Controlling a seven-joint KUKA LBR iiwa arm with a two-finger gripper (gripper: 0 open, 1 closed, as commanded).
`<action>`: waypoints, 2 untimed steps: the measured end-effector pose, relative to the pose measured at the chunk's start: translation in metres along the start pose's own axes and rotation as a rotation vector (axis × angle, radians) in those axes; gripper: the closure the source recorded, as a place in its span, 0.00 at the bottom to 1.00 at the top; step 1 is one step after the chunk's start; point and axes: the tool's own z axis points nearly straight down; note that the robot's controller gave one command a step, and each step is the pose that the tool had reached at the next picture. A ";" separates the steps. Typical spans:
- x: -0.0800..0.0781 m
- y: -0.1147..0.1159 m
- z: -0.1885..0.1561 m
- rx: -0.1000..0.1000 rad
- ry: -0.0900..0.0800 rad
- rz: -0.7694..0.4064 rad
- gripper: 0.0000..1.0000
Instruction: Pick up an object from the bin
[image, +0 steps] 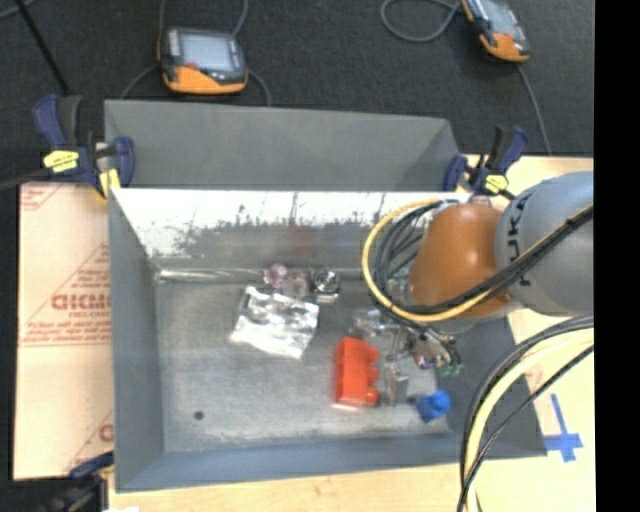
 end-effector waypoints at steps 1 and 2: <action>-0.008 0.022 -0.002 0.001 -0.003 -0.354 0.00; -0.033 0.041 0.000 0.001 -0.002 -0.827 0.00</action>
Offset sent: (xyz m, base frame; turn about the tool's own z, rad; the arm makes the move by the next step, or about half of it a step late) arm 0.0025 0.0240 0.0017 -0.3550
